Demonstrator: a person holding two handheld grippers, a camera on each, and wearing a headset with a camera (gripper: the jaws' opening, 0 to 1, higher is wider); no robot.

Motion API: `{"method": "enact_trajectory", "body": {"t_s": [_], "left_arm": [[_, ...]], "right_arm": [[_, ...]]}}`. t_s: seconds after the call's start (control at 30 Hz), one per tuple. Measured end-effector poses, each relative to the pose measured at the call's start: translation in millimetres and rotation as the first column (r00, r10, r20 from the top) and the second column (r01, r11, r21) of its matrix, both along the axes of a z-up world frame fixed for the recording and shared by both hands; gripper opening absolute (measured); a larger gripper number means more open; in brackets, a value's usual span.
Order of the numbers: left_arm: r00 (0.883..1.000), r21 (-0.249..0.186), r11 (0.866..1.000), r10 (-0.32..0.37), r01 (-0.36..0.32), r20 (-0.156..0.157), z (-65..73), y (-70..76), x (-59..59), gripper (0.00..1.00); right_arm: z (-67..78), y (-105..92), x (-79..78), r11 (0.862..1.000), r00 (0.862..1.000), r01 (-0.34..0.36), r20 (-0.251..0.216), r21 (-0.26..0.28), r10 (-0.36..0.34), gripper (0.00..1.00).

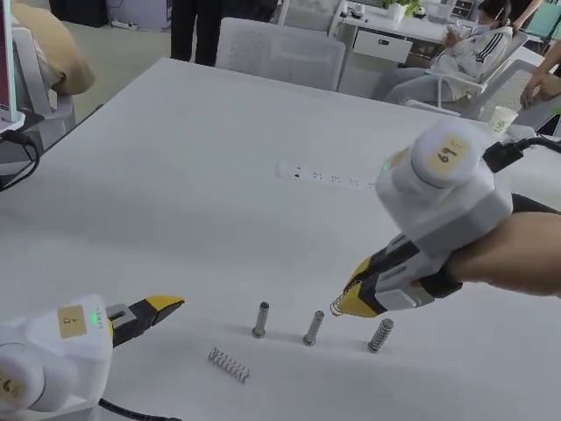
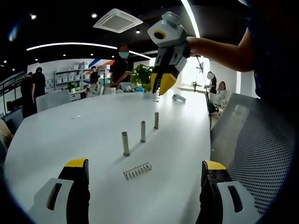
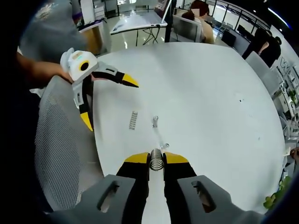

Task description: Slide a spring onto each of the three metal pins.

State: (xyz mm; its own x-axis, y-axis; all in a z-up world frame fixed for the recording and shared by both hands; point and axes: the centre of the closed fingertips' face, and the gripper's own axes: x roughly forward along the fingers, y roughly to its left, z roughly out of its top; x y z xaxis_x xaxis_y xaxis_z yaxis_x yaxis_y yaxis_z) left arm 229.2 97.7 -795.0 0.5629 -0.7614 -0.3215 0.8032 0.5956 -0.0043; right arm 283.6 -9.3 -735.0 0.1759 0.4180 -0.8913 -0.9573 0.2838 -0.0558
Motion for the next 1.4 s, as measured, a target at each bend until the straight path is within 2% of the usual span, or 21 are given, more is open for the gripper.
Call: {"method": "enact_trajectory", "body": {"t_s": [0.27, 0.6, 1.13, 1.33, 1.4], "left_arm": [[1.000, 0.001, 1.000, 0.004, -0.004, 0.005, 1.3, 1.0, 0.6, 0.98], [1.000, -0.006, 1.000, 0.011, -0.011, 0.024, 7.1, 2.0, 3.0, 0.98], [1.000, -0.010, 1.000, 0.002, -0.002, 0.023, 7.3, -1.1, 6.3, 0.96], [1.000, -0.013, 1.000, 0.004, -0.004, 0.020, 7.0, -0.4, 6.5, 0.95], [1.000, -0.015, 1.000, 0.005, -0.004, 0.021, 7.0, -0.3, 6.4, 0.95]], "right_arm": [[-12.6, 5.4, 14.1, 0.998, 1.000, -0.023, -0.014, -0.051, 0.022, 0.08], [-32.7, 8.3, 21.6, 0.991, 0.998, -0.054, -0.044, -0.122, 0.049, 0.08], [-50.8, 13.1, 25.5, 0.987, 0.996, -0.054, -0.074, -0.150, 0.044, 0.09], [-54.6, 10.6, 25.7, 0.985, 0.996, -0.051, -0.083, -0.163, 0.038, 0.09], [-53.5, 12.5, 26.6, 0.988, 0.996, -0.046, -0.086, -0.150, 0.033, 0.09]]}}
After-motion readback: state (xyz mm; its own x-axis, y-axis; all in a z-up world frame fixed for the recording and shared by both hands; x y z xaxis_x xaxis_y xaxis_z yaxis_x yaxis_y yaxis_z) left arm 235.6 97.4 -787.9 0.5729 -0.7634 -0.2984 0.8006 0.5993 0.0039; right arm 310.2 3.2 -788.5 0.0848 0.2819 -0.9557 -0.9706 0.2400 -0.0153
